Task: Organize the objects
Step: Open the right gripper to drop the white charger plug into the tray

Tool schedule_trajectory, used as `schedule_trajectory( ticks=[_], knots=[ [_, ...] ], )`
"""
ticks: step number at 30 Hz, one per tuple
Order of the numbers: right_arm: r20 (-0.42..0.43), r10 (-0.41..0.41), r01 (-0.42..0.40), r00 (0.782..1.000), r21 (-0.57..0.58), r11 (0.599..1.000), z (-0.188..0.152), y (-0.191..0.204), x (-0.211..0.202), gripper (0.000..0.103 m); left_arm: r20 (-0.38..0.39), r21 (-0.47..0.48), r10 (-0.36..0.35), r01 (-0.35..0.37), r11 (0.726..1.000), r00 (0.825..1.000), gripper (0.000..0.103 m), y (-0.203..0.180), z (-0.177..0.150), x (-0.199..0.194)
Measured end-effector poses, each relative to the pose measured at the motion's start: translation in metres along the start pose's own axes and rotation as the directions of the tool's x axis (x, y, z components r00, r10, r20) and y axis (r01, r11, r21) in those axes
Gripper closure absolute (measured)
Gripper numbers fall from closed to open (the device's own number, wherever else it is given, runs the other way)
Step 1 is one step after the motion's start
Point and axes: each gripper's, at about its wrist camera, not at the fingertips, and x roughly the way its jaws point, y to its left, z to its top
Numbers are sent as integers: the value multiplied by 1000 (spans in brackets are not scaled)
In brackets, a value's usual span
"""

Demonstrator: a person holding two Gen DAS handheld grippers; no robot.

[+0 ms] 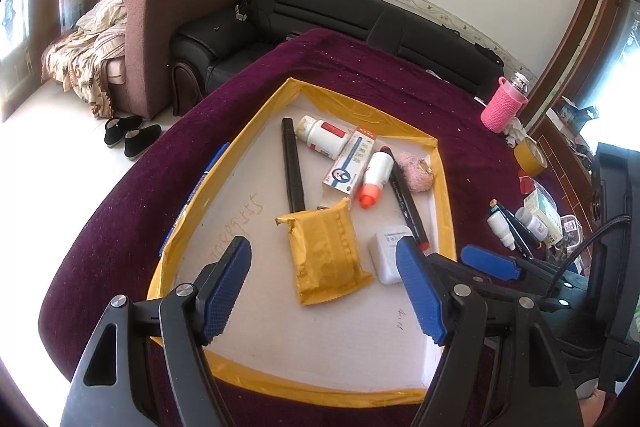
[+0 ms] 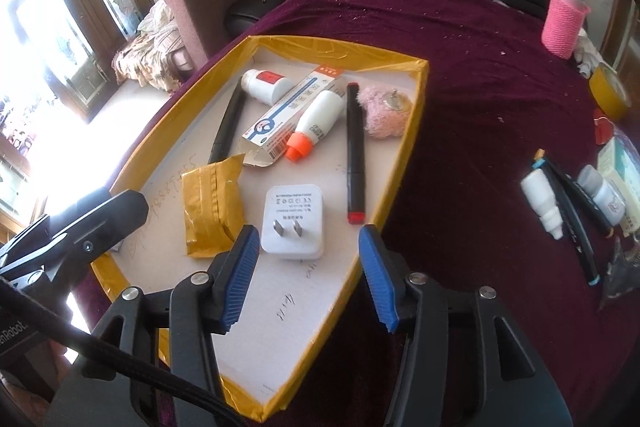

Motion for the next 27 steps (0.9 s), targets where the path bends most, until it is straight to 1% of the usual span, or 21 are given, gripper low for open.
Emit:
schedule_trajectory(
  ticks=[4, 6, 9, 13, 17, 20, 24, 27],
  knots=[
    [47, 18, -18, 999, 13, 1000, -12, -8, -26, 52, 7, 22, -6, 6, 1000, 1000, 34, -14, -7, -10],
    [72, 5, -7, 997, 25, 1000, -19, -17, -40, 52, 14, 29, -13, 12, 1000, 1000, 34, -18, -10, -17],
    [106, -26, 19, 994, 65, 998, -31, -40, -59, 47, 36, 17, -9, 9, 1000, 999, 34, -18, -14, -27],
    [132, -57, 37, 990, 152, 988, -47, -81, -79, 46, 49, -54, 5, -2, 999, 999, 33, 0, -21, -33],
    [152, -81, 49, 985, 205, 978, -52, -104, -94, 46, 57, -122, 25, -17, 992, 998, 33, 19, -27, -37],
    [188, -87, 49, 978, 199, 979, -46, -106, -107, 46, 79, -149, 33, -21, 989, 996, 33, 27, -29, -43],
    [247, -84, 45, 965, 161, 986, -31, -92, -121, 46, 111, -159, 42, -25, 987, 993, 33, 28, -30, -50],
    [273, -64, 30, 960, 127, 991, -23, -81, -125, 42, 110, -168, 45, -26, 985, 993, 33, 30, -29, -49]
  ],
)
